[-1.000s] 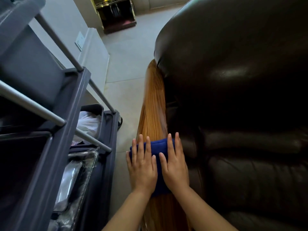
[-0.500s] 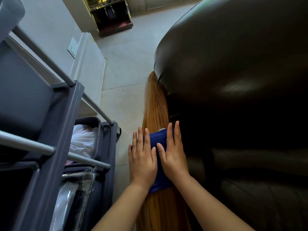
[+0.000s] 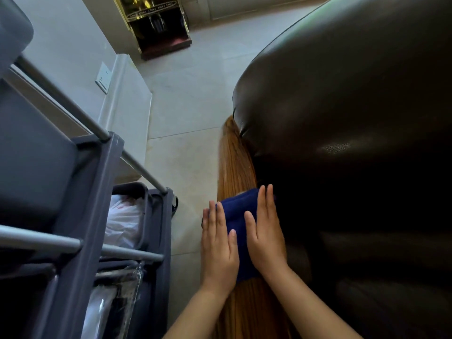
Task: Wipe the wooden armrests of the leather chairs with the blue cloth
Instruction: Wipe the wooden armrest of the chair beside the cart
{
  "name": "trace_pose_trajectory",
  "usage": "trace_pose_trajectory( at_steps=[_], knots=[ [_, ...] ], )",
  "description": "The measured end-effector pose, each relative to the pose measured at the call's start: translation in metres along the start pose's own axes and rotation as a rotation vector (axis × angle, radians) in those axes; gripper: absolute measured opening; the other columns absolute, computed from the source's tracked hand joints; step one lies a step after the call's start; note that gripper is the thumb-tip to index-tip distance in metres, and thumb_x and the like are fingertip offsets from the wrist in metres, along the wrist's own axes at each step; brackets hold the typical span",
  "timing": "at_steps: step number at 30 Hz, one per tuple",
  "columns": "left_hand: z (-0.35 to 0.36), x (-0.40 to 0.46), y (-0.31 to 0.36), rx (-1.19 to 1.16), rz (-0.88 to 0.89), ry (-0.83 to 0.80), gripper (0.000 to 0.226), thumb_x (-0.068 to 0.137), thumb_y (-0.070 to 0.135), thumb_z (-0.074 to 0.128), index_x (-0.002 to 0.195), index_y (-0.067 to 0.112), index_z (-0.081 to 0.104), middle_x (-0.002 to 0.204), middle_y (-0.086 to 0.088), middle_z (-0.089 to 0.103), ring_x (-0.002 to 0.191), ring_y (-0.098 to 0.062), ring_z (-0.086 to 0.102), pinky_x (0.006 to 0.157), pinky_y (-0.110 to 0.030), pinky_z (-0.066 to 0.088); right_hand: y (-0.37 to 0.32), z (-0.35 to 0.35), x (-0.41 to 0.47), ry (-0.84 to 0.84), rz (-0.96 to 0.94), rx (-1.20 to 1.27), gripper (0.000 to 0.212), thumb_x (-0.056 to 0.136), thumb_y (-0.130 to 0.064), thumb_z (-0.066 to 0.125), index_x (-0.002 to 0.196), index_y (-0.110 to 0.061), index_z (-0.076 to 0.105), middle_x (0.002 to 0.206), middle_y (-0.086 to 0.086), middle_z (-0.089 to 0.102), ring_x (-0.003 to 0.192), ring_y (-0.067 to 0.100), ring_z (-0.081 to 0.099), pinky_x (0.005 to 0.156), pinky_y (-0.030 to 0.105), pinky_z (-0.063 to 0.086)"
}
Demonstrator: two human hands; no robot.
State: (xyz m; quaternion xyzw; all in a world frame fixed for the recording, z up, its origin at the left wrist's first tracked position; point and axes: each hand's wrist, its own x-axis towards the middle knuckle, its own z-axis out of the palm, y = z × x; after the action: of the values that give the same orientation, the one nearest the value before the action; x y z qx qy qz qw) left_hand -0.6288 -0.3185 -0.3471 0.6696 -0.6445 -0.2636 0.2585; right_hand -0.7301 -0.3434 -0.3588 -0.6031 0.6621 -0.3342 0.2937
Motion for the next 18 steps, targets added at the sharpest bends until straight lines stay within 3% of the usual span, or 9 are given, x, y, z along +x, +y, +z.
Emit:
trace_pose_trajectory(
  at_steps=[3, 9, 13, 18],
  knots=[
    [0.001, 0.005, 0.003, 0.019, 0.018, 0.0, 0.058, 0.098, 0.024, 0.028, 0.137, 0.029, -0.015, 0.147, 0.017, -0.02, 0.139, 0.0, -0.02, 0.113, -0.018, -0.008, -0.003, 0.002, 0.009, -0.015, -0.01, -0.02, 0.06, 0.095, -0.043, 0.024, 0.135, -0.037, -0.02, 0.149, -0.017, -0.022, 0.136, -0.002, -0.007, 0.105, 0.019, 0.015],
    [0.004, 0.011, 0.004, 0.011, 0.005, 0.019, 0.059, 0.098, 0.023, 0.027, 0.137, 0.027, -0.017, 0.148, 0.015, -0.02, 0.138, 0.002, -0.02, 0.111, -0.013, -0.009, 0.001, 0.0, 0.028, -0.103, -0.149, -0.046, 0.059, 0.098, -0.025, 0.028, 0.139, -0.028, -0.014, 0.15, -0.014, -0.023, 0.139, -0.001, -0.017, 0.111, 0.016, -0.003],
    [0.003, 0.028, 0.001, -0.061, 0.007, 0.015, 0.059, 0.098, 0.021, 0.028, 0.134, 0.03, -0.018, 0.149, 0.013, -0.018, 0.139, 0.002, -0.017, 0.111, -0.009, -0.01, -0.002, -0.004, 0.048, -0.149, -0.258, -0.1, 0.057, 0.095, -0.021, 0.029, 0.145, -0.017, 0.0, 0.153, -0.005, -0.007, 0.143, 0.009, -0.003, 0.117, 0.03, 0.006],
    [-0.003, 0.069, -0.006, -0.143, 0.053, -0.056, 0.057, 0.097, 0.016, 0.026, 0.139, 0.02, -0.011, 0.148, 0.012, -0.017, 0.14, -0.001, -0.015, 0.106, -0.004, -0.011, -0.006, -0.002, 0.065, -0.111, -0.314, -0.143, 0.052, 0.093, -0.013, 0.032, 0.144, -0.008, 0.022, 0.155, 0.008, 0.02, 0.143, 0.013, 0.012, 0.117, 0.034, 0.015]
  ],
)
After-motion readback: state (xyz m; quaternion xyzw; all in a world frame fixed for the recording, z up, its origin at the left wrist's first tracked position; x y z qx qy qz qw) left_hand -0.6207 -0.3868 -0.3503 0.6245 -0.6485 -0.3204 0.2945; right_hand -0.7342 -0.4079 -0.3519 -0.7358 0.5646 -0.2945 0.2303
